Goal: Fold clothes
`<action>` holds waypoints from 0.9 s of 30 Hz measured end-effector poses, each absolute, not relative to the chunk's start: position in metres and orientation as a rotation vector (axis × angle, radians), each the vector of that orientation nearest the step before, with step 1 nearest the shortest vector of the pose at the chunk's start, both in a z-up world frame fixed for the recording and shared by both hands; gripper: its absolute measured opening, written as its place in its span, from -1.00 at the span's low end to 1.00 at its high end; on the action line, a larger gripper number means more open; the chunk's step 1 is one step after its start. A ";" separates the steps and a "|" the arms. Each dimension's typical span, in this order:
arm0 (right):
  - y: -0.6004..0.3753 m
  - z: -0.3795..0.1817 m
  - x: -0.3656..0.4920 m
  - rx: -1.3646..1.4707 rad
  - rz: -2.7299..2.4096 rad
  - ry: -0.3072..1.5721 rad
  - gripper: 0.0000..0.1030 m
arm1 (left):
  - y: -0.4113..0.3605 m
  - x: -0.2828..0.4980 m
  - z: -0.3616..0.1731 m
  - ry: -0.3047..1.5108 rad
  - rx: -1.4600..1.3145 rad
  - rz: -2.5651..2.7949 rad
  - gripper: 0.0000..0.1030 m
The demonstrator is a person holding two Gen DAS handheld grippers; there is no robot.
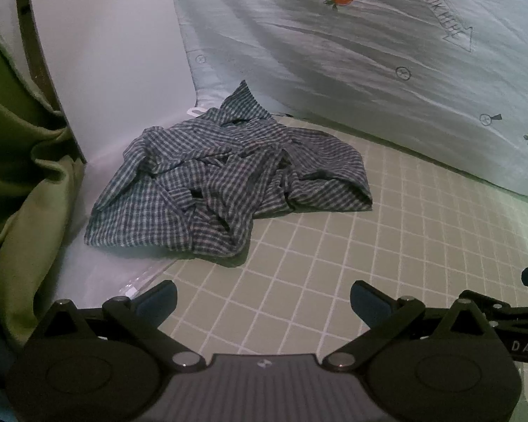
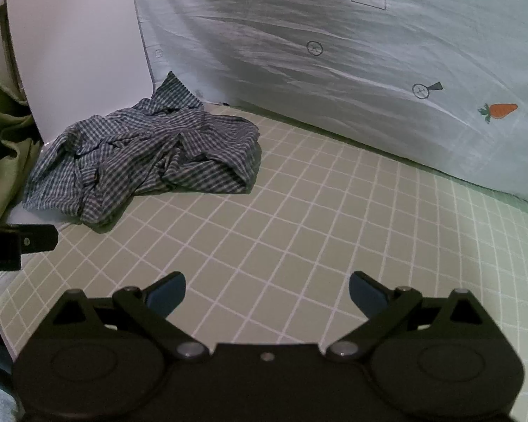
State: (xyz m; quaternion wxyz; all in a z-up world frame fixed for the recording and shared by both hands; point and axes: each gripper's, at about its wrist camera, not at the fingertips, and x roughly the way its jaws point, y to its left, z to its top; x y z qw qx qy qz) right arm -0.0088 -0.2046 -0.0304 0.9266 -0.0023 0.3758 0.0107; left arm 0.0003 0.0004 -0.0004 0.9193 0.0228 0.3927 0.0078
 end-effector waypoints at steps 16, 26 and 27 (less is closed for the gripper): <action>-0.206 -0.030 -0.006 0.012 0.026 0.778 0.95 | 0.004 0.008 -0.007 0.823 0.043 0.010 1.00; -0.207 -0.032 -0.007 0.017 0.024 0.781 0.95 | 0.003 0.009 -0.010 0.826 0.043 0.011 1.00; -0.208 -0.032 -0.007 0.017 0.024 0.782 0.95 | 0.003 0.009 -0.010 0.826 0.043 0.011 1.00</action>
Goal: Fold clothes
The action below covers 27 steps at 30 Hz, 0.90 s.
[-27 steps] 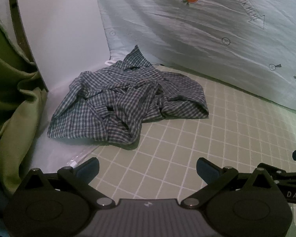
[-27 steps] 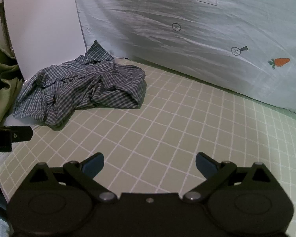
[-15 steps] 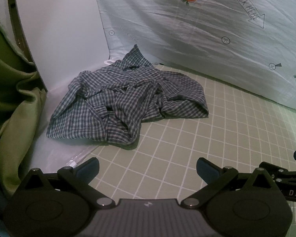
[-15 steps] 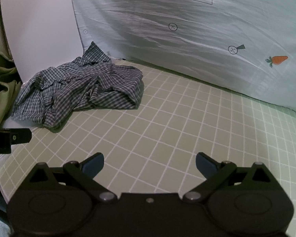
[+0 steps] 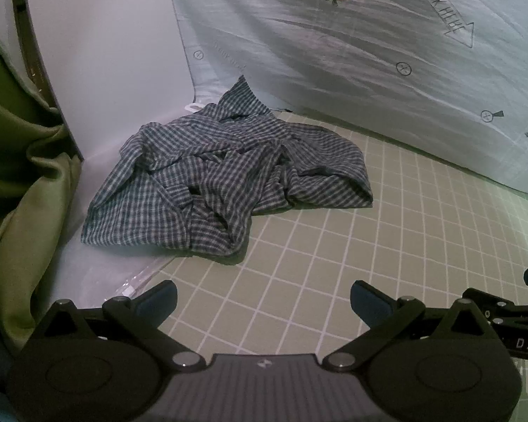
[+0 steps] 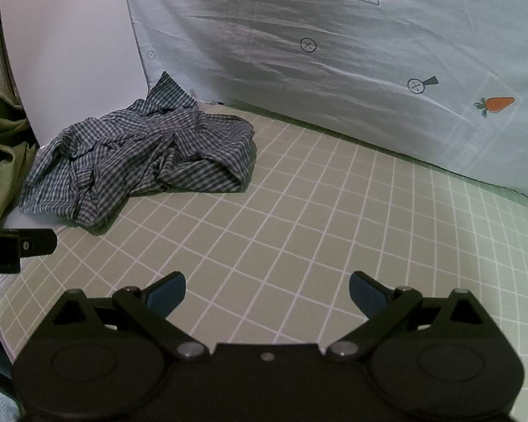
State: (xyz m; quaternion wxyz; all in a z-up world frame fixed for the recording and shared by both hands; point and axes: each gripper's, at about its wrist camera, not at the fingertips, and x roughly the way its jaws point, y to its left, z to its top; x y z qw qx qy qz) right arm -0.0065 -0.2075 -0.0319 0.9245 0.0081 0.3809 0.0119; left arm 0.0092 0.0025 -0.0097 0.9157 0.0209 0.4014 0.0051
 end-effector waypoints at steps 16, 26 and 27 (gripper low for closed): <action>-0.208 -0.032 -0.005 0.023 0.010 0.788 0.95 | 0.001 0.013 -0.011 0.831 0.045 0.002 1.00; -0.209 -0.034 -0.007 0.023 0.009 0.789 0.95 | 0.002 0.013 -0.012 0.839 0.043 0.002 1.00; -0.209 -0.034 -0.007 0.023 0.009 0.790 0.95 | 0.002 0.013 -0.012 0.840 0.042 0.001 1.00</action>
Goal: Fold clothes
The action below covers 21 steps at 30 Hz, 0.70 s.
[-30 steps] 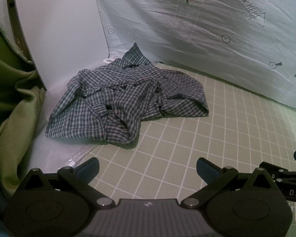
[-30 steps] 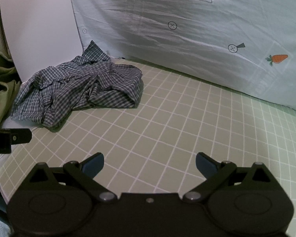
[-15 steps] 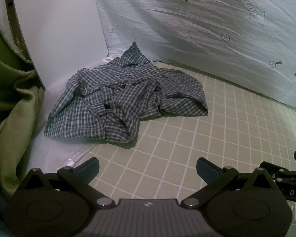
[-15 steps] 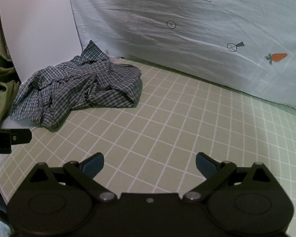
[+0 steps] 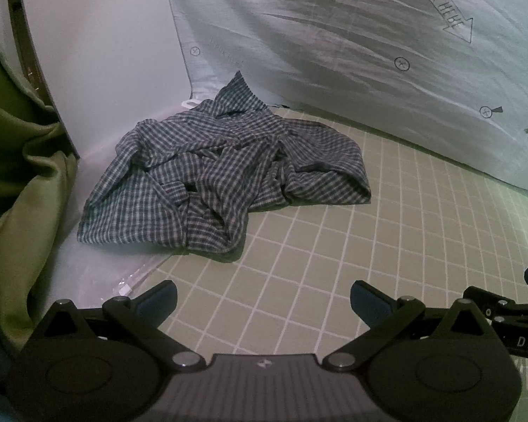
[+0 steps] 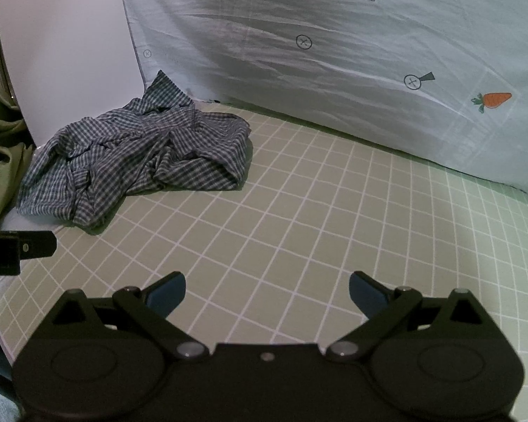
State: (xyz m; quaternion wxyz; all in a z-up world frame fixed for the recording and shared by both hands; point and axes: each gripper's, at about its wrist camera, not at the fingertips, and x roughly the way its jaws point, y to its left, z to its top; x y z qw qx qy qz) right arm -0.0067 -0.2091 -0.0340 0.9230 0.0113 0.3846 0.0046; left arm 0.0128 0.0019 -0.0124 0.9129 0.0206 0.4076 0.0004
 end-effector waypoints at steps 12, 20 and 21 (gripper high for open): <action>-0.206 -0.041 -0.002 0.016 0.010 0.814 0.95 | 0.001 0.026 -0.021 0.876 0.032 -0.013 1.00; -0.205 -0.053 0.019 -0.018 -0.001 0.841 0.95 | 0.014 0.053 -0.035 0.938 -0.026 0.018 1.00; -0.205 -0.055 0.023 -0.025 -0.003 0.846 0.95 | 0.017 0.058 -0.038 0.950 -0.036 0.031 1.00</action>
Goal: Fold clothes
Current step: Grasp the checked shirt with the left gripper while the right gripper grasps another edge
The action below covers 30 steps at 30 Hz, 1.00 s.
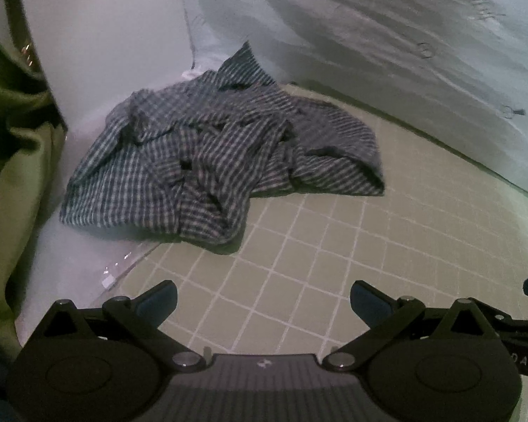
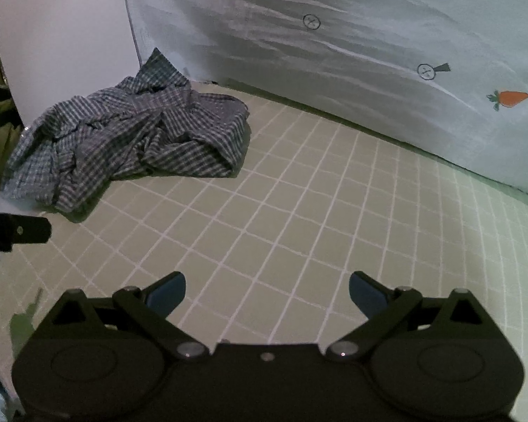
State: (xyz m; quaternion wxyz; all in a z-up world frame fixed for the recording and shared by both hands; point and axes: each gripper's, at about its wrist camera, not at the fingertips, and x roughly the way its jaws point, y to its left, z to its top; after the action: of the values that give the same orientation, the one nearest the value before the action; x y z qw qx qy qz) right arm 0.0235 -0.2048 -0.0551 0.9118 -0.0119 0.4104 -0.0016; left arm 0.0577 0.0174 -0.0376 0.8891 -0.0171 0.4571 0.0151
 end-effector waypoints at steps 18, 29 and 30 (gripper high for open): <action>-0.187 -0.104 0.181 0.008 0.009 0.901 0.39 | 0.083 0.172 -0.095 1.022 -0.161 0.145 0.69; -0.169 -0.115 0.224 -0.054 0.053 0.854 -0.98 | 0.088 0.186 -0.103 1.028 -0.209 0.104 -0.47; -0.173 -0.114 0.221 -0.050 0.046 0.849 -0.98 | 0.087 0.184 -0.102 1.032 -0.213 0.100 -0.48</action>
State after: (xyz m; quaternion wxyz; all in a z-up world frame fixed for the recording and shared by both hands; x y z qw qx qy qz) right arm 0.2207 -0.1726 -0.1143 0.9108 -0.0241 0.4116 0.0224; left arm 0.1844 0.0870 -0.1022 0.8633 -0.1018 0.4921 0.0476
